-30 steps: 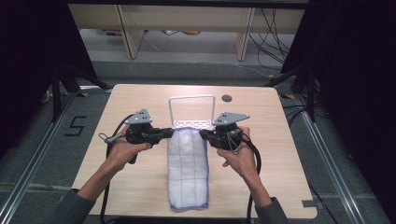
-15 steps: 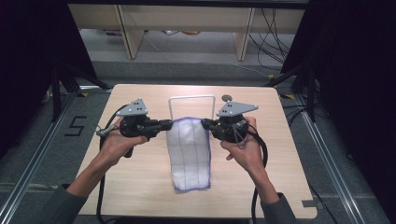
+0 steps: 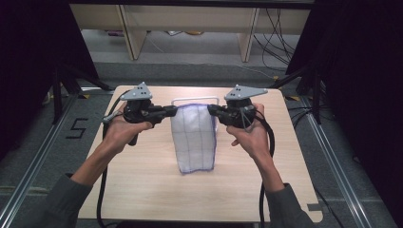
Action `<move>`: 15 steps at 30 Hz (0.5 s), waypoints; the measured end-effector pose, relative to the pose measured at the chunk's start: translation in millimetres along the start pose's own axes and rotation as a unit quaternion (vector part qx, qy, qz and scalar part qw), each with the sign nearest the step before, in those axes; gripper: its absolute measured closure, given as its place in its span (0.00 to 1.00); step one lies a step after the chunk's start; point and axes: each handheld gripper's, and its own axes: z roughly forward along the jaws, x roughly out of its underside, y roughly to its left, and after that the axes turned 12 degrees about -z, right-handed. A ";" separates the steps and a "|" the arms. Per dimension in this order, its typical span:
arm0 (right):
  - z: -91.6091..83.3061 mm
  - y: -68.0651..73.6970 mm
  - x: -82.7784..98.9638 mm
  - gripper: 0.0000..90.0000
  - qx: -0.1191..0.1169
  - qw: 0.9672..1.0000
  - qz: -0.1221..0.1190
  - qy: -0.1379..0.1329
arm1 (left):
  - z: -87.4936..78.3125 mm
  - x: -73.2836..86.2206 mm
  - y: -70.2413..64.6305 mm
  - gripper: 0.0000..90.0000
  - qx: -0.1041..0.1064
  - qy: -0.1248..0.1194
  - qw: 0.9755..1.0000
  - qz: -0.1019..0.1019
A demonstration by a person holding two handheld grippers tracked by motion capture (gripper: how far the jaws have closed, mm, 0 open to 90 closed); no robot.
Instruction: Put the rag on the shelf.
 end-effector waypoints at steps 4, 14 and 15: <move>4.2 -8.0 -6.0 0.96 0.006 1.000 0.007 -0.005 | 3.4 -11.0 5.2 0.96 -0.010 -0.004 1.000 -0.003; 2.5 -29.2 -32.5 0.96 0.020 1.000 0.001 -0.022 | 3.3 -45.1 7.1 0.96 -0.025 -0.022 0.999 0.003; 2.9 -31.2 -35.2 0.96 0.021 0.999 0.006 -0.027 | 3.3 -48.5 7.2 0.96 -0.026 -0.023 0.999 0.002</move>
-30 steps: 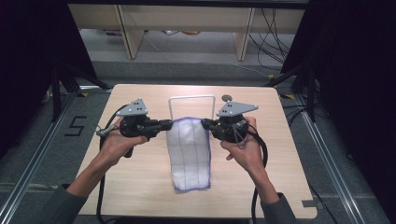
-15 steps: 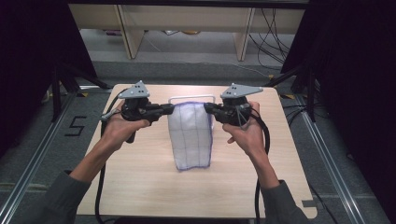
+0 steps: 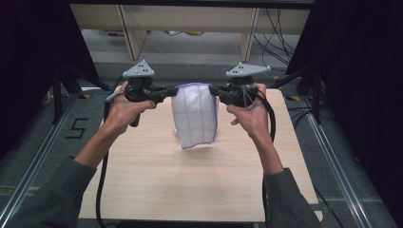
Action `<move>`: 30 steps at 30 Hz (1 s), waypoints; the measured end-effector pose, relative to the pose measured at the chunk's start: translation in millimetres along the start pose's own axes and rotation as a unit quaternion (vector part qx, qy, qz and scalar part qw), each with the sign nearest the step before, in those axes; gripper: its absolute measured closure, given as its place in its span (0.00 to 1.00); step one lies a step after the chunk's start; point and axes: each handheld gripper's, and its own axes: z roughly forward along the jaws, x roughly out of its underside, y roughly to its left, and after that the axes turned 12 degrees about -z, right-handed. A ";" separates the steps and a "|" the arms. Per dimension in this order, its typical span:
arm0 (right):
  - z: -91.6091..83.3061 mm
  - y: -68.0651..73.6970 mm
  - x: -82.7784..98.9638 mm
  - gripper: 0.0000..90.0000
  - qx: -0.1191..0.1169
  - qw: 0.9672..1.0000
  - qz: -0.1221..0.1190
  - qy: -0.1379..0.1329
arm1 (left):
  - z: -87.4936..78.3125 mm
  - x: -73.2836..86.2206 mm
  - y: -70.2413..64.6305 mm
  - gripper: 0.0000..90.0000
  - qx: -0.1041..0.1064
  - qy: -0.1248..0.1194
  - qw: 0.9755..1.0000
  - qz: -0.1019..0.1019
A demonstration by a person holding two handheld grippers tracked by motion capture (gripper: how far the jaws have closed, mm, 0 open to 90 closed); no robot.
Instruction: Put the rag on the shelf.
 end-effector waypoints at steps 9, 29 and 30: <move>4.2 -17.4 -22.0 0.96 0.009 1.000 -0.003 -0.005 | 2.0 -29.2 7.7 0.96 -0.017 -0.012 1.000 -0.002; 39.7 -57.5 -48.6 0.96 0.052 0.999 0.012 0.008 | 30.3 -59.5 37.7 0.96 -0.041 -0.034 0.997 -0.053; 43.3 -59.1 -47.6 0.96 0.052 0.998 0.016 0.008 | 32.5 -59.8 40.0 0.96 -0.045 -0.034 0.997 -0.053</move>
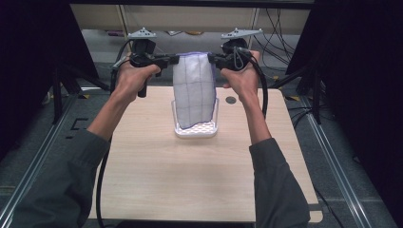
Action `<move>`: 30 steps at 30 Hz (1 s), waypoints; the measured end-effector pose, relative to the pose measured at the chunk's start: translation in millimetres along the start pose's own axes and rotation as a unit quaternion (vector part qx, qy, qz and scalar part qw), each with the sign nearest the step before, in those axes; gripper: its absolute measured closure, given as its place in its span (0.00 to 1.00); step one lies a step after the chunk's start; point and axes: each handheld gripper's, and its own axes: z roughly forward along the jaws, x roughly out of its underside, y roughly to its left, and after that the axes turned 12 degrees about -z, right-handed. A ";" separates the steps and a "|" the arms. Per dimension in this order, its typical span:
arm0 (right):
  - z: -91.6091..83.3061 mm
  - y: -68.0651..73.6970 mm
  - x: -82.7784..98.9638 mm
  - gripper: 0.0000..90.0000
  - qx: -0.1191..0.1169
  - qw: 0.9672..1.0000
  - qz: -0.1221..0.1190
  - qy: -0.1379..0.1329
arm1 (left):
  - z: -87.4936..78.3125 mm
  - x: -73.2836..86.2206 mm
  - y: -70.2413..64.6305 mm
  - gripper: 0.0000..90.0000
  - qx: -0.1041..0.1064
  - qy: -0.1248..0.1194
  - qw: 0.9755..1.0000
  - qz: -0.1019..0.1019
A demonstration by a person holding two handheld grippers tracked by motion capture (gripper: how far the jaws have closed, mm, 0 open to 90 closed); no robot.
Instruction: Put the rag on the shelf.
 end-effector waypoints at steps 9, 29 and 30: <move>33.9 -16.3 16.9 0.95 0.014 0.999 0.038 0.013 | 30.0 6.2 20.0 0.95 -0.024 -0.008 0.999 -0.021; 89.9 -20.2 55.7 0.95 0.036 0.995 0.066 0.068 | 75.1 46.1 60.9 0.94 -0.053 0.026 0.996 -0.068; 92.1 -20.1 58.3 0.95 0.034 0.994 0.070 0.072 | 77.7 48.8 62.0 0.94 -0.053 0.029 0.996 -0.067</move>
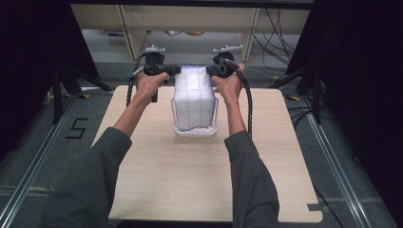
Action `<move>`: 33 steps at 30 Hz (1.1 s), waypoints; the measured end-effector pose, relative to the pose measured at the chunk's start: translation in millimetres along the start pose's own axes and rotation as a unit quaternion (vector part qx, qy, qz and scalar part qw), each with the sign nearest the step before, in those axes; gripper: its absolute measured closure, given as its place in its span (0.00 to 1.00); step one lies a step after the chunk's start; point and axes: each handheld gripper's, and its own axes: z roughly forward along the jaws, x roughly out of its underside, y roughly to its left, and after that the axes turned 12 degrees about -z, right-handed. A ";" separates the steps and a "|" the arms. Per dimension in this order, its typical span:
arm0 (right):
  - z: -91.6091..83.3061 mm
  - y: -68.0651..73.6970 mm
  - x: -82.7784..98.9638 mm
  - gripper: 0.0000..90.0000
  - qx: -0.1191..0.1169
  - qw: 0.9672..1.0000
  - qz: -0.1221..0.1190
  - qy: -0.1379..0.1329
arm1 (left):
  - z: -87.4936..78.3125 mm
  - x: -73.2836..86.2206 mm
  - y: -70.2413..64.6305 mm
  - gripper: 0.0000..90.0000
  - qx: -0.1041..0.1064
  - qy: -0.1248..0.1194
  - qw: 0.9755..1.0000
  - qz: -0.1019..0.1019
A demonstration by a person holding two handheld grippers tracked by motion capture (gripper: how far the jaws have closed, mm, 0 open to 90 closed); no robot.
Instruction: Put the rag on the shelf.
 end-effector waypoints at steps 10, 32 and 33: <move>16.9 -2.6 20.8 0.94 -0.016 0.999 0.014 0.049 | 12.8 18.6 9.2 0.95 -0.003 0.039 0.999 0.005; 5.0 -16.9 34.8 0.63 -0.003 0.997 0.045 0.059 | -9.6 25.0 22.5 0.57 -0.012 0.069 0.997 -0.015; 2.7 -17.6 34.5 0.62 -0.001 0.998 0.043 0.054 | -12.1 25.5 22.9 0.55 -0.014 0.074 0.997 -0.011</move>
